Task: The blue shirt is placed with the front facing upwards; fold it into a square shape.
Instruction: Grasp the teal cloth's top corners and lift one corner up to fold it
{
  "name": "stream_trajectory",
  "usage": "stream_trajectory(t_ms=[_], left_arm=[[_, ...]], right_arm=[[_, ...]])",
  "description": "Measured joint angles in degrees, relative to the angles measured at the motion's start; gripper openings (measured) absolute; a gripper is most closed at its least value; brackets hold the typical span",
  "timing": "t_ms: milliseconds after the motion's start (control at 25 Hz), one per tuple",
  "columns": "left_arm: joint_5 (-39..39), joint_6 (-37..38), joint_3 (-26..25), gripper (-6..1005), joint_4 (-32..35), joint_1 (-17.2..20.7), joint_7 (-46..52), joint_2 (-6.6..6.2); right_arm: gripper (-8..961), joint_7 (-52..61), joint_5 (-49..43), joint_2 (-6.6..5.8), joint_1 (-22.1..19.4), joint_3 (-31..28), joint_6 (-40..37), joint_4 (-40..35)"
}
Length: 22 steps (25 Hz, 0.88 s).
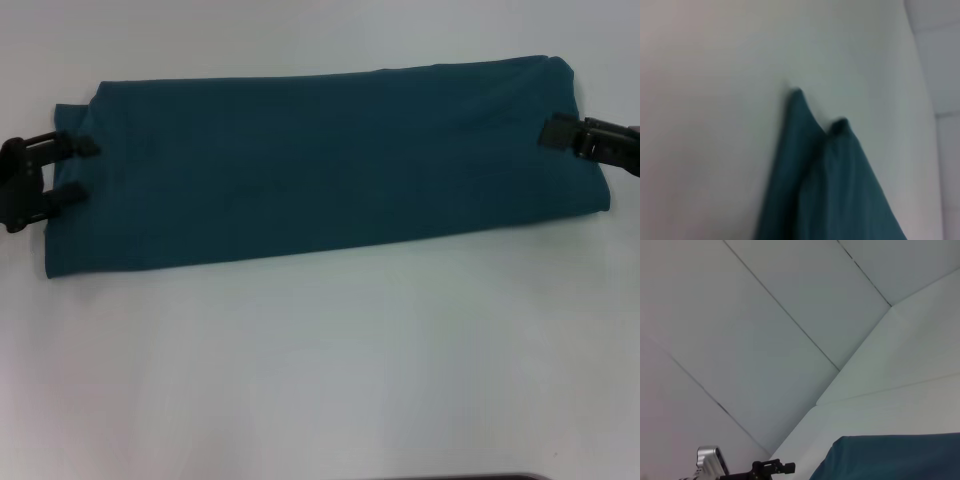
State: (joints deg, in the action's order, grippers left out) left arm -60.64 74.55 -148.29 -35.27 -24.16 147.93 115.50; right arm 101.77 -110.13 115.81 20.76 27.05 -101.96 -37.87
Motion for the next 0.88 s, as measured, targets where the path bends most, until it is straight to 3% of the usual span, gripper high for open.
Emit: stream_trajectory(t_ms=[520,800,880], left_arm=[[2.9,-2.8,0.2,712,2.4,-0.4,0.7,-0.19],[2.2,2.9,-2.8,714,-1.0,-0.1,0.8,-0.31],[2.5,4.8,-3.3,717,-2.5,-0.2,1.9,-1.06]], right_arm=[[943,0.4,0.0,-0.42,1.0,0.1,1.7,1.5],[943,0.7,-0.1,-0.56,1.0,0.1,1.7,1.8],[943,0.9,-0.1,-0.59,1.0,0.1,1.7,1.8]])
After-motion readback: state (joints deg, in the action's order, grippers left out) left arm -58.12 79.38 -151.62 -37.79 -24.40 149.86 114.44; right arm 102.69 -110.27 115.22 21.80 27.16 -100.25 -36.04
